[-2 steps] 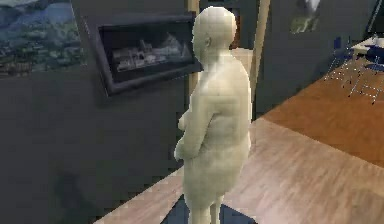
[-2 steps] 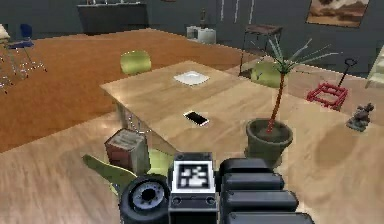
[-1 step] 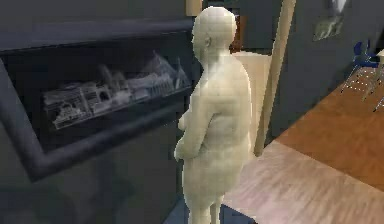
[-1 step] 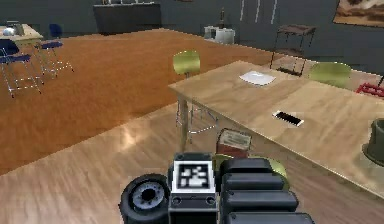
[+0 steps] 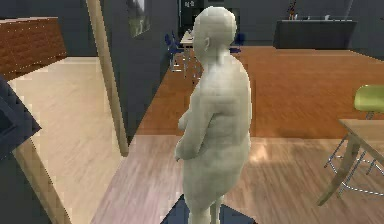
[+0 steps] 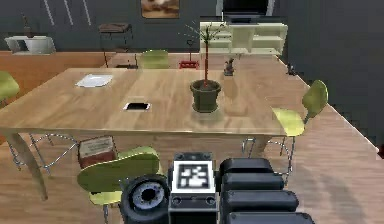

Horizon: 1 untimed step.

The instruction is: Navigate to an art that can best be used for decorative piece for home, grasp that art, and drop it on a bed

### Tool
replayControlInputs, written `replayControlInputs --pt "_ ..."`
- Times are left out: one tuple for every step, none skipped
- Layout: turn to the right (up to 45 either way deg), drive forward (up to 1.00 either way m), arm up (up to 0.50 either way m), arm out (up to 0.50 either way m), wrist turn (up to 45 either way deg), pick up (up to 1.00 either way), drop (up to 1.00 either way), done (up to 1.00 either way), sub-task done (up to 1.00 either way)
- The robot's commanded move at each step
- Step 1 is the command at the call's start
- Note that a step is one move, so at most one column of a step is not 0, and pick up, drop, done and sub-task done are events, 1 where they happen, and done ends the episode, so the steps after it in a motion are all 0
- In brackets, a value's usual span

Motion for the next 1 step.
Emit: replayControlInputs --pt "0.0 0.75 0.0 0.0 0.0 0.0 0.0 0.0 0.0"
